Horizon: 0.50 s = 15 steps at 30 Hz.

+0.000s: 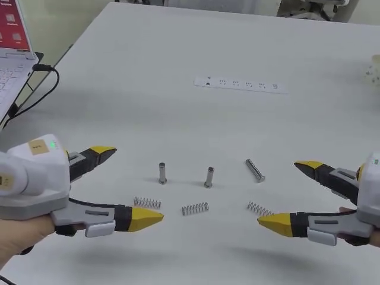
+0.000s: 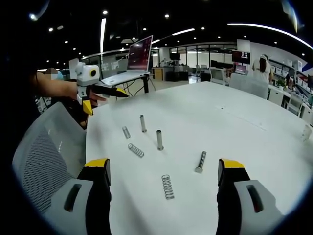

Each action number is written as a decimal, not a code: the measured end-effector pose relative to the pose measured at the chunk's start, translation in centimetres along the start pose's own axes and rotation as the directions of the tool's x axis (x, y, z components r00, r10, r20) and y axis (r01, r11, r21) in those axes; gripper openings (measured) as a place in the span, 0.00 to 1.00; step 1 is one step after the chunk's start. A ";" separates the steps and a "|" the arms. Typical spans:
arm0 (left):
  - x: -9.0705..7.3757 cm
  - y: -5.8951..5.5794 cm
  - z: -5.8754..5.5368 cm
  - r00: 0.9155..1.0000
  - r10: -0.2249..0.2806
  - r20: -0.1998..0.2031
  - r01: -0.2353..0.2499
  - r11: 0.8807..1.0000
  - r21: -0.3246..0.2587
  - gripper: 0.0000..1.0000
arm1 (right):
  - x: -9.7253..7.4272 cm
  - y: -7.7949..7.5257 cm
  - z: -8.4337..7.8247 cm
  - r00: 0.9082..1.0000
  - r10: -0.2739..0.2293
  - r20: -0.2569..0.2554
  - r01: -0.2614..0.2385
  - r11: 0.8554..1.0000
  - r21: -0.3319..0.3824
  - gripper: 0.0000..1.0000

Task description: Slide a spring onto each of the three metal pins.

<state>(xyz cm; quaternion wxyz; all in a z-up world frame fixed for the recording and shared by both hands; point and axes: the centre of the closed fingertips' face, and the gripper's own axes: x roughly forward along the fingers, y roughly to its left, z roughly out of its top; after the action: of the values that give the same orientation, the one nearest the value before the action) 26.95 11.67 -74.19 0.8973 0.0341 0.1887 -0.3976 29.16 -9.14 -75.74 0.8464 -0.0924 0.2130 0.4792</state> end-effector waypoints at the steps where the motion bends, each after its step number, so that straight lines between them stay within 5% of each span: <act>1: 0.0 0.0 -0.1 1.000 -0.002 -0.001 0.002 1.000 -0.003 0.98 | 0.0 0.0 0.0 1.000 0.000 -0.002 0.000 1.000 -0.002 0.92; 15: 0.3 -0.3 0.2 1.000 -0.013 -0.004 0.013 1.000 0.001 0.98 | 0.3 0.5 -0.7 0.999 0.023 -0.032 -0.023 1.000 -0.007 0.99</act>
<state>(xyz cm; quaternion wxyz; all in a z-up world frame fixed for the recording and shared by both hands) 27.00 11.23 -74.09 0.8943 0.0339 0.1906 -0.4035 28.64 -8.93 -76.48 0.8370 -0.1007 0.2257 0.4882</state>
